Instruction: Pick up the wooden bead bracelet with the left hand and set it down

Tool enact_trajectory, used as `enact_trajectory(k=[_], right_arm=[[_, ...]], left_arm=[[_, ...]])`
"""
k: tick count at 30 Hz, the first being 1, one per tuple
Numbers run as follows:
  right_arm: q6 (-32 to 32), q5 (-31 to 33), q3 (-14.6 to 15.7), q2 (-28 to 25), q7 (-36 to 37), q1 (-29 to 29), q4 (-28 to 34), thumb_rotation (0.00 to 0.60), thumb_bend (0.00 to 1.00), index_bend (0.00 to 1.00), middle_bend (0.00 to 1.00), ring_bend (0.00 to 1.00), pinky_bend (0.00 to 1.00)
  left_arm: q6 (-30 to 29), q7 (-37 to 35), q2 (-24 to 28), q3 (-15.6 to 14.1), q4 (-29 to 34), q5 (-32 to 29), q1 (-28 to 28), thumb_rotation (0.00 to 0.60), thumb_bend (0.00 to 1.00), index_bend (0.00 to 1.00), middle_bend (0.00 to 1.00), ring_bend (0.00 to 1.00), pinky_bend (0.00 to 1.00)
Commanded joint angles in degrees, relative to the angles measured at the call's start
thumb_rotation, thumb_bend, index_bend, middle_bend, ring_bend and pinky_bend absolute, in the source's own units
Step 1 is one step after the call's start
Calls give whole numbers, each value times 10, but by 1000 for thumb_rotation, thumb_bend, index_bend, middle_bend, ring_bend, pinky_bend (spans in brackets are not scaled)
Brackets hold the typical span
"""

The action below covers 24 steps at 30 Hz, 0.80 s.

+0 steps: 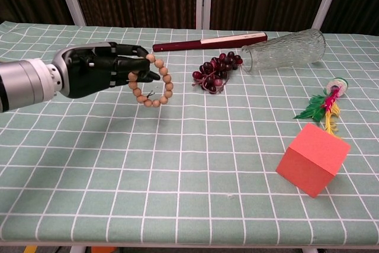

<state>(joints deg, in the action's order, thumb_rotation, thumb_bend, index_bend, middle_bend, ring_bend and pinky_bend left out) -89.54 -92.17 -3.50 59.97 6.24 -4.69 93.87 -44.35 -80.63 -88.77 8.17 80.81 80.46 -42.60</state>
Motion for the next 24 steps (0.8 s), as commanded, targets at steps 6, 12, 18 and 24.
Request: enact_trajectory(k=[6, 12, 18, 24], right_arm=[[-2, 0, 0, -1, -2, 1, 2, 600, 168, 0, 0, 0, 0], [-2, 0, 0, -1, -2, 2, 2, 600, 167, 0, 0, 0, 0], [-1, -1, 0, 0, 1, 1, 0, 600, 168, 0, 0, 0, 0], [1, -1, 0, 0, 5, -1, -4, 600, 162, 0, 0, 0, 0]], left_arm=[[48, -168, 44, 15, 48, 19, 5, 422, 423, 595, 629, 301, 92], [46, -182, 47, 17, 50, 18, 5, 262, 409, 595, 629, 301, 93], [27, -141, 41, 15, 41, 12, 11, 182, 382, 593, 631, 301, 93], [13, -49, 33, 21, 37, -26, 19, 247, 385, 608, 657, 301, 94]])
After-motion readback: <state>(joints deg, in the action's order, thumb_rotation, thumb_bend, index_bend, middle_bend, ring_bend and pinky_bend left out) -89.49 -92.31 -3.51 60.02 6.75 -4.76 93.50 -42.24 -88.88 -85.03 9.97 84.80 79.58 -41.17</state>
